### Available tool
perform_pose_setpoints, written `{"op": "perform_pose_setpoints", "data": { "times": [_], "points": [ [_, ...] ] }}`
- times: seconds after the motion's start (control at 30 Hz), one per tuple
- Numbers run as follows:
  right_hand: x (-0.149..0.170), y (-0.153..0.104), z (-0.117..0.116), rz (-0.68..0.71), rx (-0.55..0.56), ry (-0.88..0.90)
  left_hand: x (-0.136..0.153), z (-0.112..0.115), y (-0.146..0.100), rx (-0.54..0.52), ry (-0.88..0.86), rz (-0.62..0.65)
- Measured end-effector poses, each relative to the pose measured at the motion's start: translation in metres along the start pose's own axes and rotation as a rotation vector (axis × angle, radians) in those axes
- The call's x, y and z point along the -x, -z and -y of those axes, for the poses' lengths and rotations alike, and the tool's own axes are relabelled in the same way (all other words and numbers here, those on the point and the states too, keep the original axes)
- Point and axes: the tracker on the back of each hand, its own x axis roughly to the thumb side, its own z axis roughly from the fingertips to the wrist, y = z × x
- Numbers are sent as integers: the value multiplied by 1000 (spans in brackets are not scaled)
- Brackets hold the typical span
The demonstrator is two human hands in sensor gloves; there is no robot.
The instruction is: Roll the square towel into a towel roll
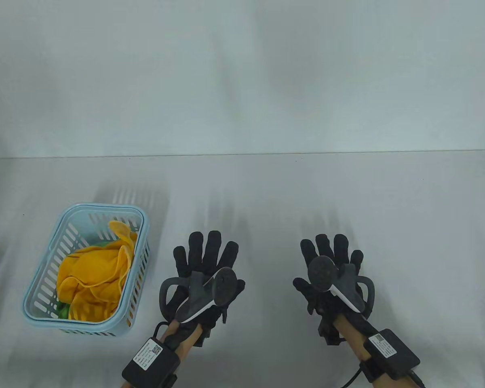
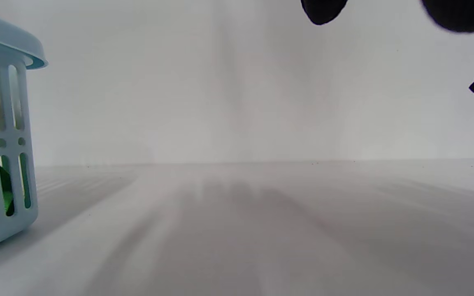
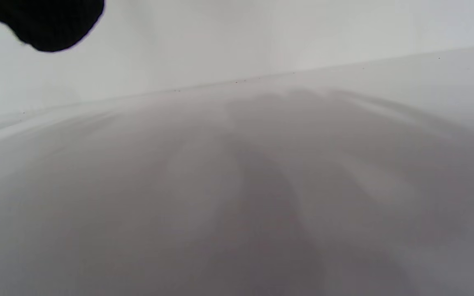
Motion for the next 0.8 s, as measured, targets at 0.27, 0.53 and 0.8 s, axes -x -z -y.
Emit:
{"op": "perform_pose_setpoints", "data": {
  "times": [0.27, 0.53, 0.8],
  "points": [
    [2, 0, -3, -18, -22, 6, -1, -1, -1, -8, -2, 1],
    [4, 0, 3, -20, -18, 53, -2, -1, -1, -13, -13, 9],
    [10, -2, 13, -44, 6, 123, -4, -25, -6, -54, -92, -24]
  ]
}}
